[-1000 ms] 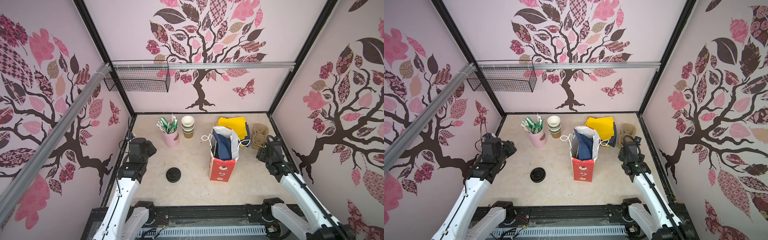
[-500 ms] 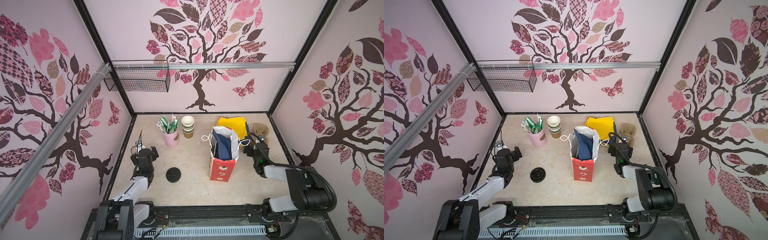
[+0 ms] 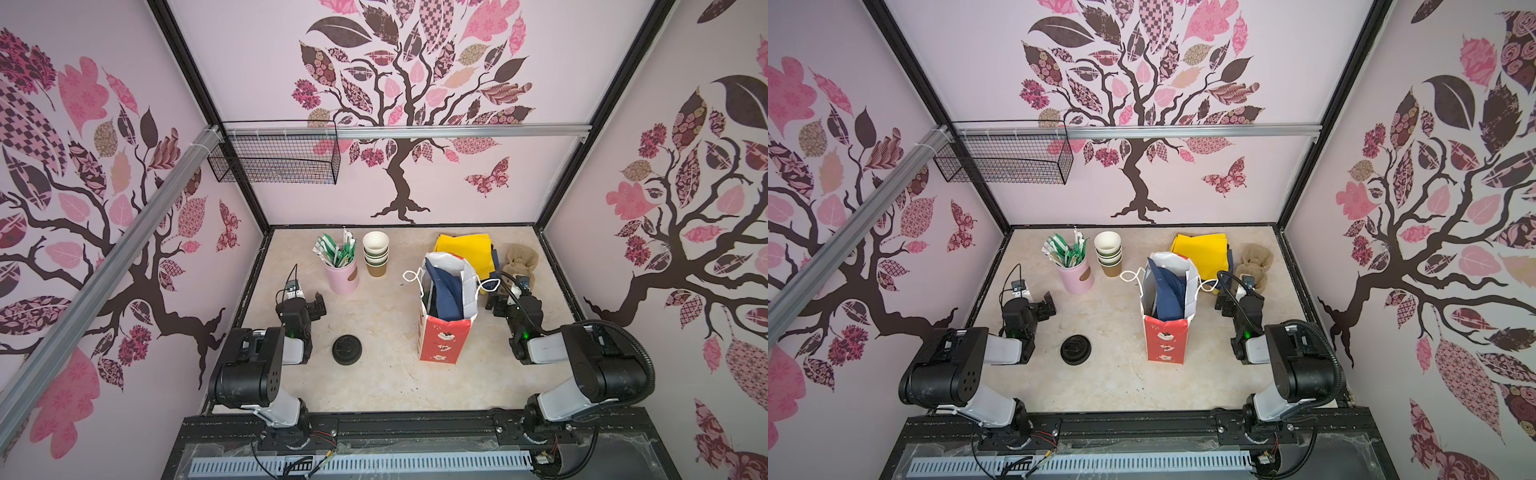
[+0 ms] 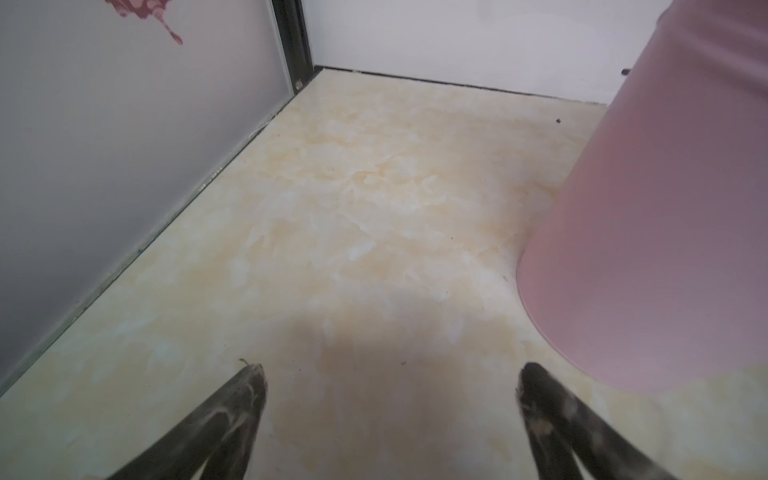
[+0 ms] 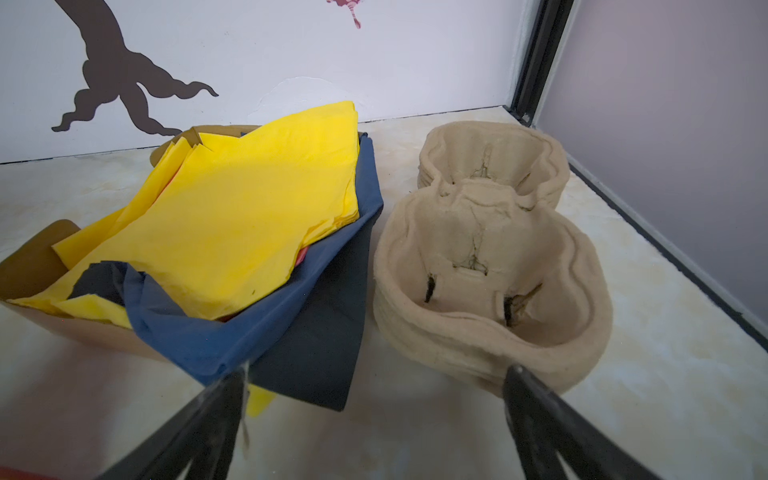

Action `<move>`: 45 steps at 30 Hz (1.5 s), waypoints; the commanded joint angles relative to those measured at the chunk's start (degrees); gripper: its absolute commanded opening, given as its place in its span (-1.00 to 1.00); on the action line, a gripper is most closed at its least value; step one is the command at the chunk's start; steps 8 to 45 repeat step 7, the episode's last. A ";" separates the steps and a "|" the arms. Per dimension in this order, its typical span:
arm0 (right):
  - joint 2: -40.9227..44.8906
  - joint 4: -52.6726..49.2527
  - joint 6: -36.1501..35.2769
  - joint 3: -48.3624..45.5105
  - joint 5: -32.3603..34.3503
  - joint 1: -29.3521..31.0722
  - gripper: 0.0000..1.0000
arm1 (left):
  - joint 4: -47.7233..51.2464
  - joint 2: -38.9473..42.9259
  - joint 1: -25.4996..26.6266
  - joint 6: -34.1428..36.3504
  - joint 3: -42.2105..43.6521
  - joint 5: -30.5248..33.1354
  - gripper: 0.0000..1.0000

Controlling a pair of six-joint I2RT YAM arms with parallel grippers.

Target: Pack the takeout coffee

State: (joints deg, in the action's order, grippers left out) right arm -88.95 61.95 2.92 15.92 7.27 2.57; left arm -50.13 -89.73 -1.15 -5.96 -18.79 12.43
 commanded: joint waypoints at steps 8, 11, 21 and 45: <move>-0.17 1.60 -0.45 1.54 0.29 0.33 1.00 | -1.86 0.57 -0.09 1.46 -1.98 -0.69 0.95; -0.17 1.60 -0.45 1.54 0.29 0.33 1.00 | -1.86 0.57 -0.09 1.46 -1.98 -0.69 0.95; -0.17 1.60 -0.45 1.54 0.29 0.33 1.00 | -1.86 0.57 -0.09 1.46 -1.98 -0.69 0.95; -0.17 1.60 -0.45 1.54 0.29 0.33 1.00 | -1.86 0.57 -0.09 1.46 -1.98 -0.69 0.95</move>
